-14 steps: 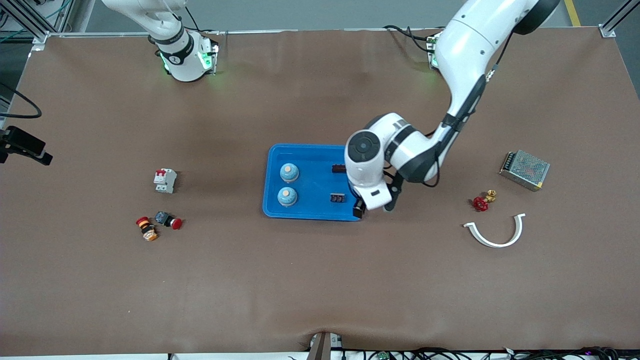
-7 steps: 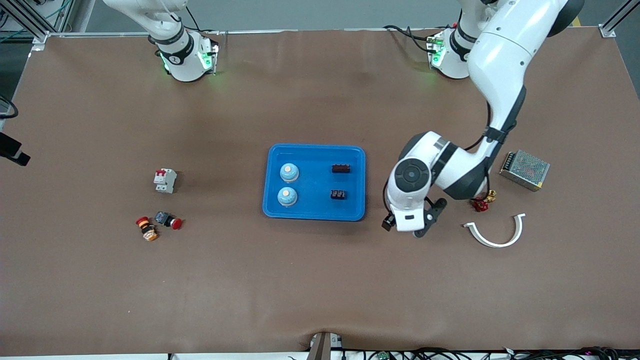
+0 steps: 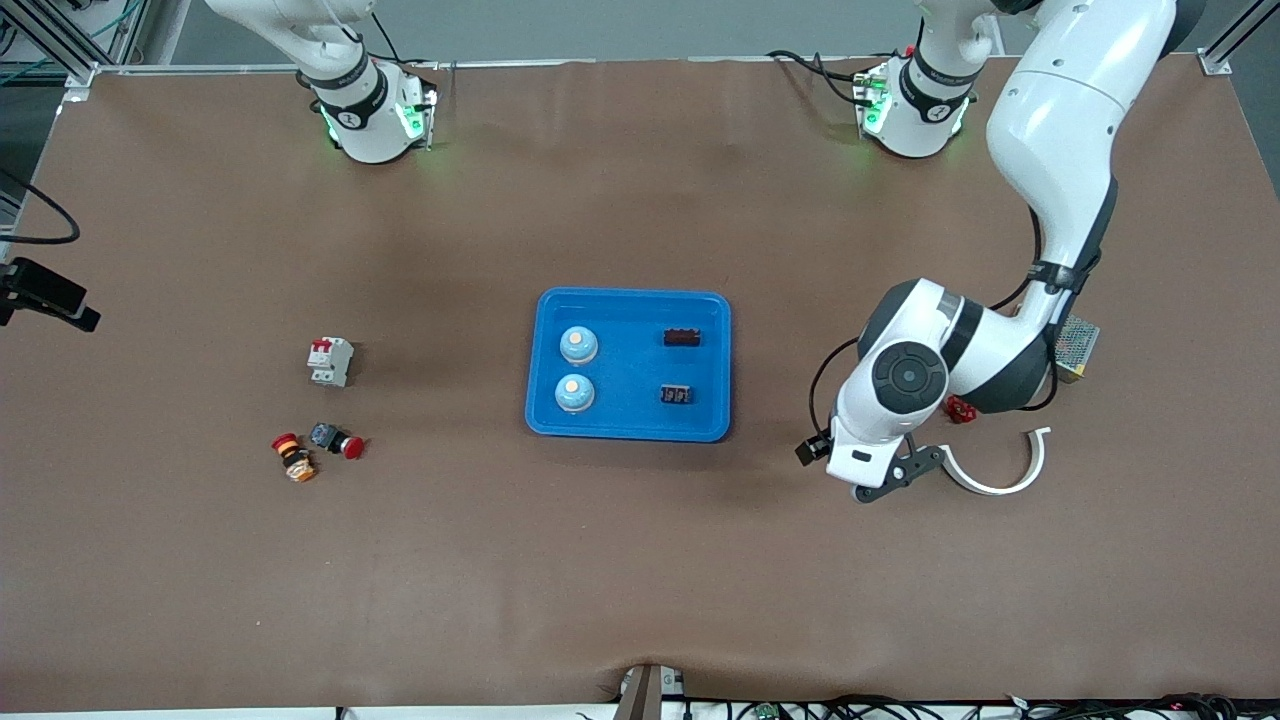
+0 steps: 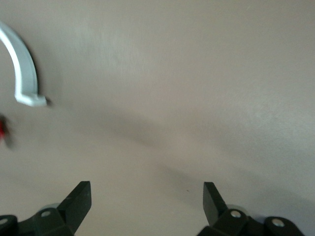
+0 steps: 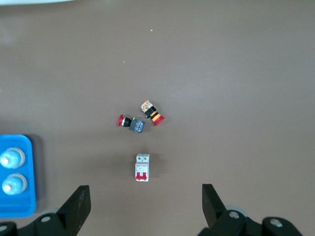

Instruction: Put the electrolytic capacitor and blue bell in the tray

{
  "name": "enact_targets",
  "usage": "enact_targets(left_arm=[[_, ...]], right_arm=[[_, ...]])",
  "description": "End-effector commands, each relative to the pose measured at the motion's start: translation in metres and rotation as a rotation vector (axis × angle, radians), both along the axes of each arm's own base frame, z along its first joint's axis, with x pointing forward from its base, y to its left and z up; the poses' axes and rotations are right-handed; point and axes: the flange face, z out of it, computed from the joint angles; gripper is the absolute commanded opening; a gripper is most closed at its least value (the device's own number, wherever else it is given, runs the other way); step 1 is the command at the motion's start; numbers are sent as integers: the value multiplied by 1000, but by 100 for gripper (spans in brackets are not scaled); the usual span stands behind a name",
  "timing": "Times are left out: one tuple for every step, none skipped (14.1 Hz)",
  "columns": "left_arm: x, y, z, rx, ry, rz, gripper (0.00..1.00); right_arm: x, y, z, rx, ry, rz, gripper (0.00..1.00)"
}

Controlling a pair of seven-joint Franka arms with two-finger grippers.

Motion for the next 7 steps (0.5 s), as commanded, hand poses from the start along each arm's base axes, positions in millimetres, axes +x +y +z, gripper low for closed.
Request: enact_targets(left_arm=[[3, 22, 30, -7, -17, -52, 100], [5, 33, 47, 2, -38, -55, 100], [10, 55, 64, 1, -47, -54, 100], [7, 60, 81, 5, -38, -104, 100], [5, 82, 99, 12, -17, -116, 100], [1, 96, 119, -1, 0, -129, 100], [-3, 111, 140, -5, 7, -144, 100]], right_arm=[[-9, -5, 3, -11, 2, 52, 100], [-11, -7, 5, -10, 0, 35, 100], [-11, -8, 5, -5, 2, -23, 100], [-11, -6, 5, -2, 4, -60, 100], [-10, -4, 5, -2, -1, -66, 100], [-9, -1, 6, 1, -3, -63, 100], [-10, -1, 6, 4, 1, -61, 100]])
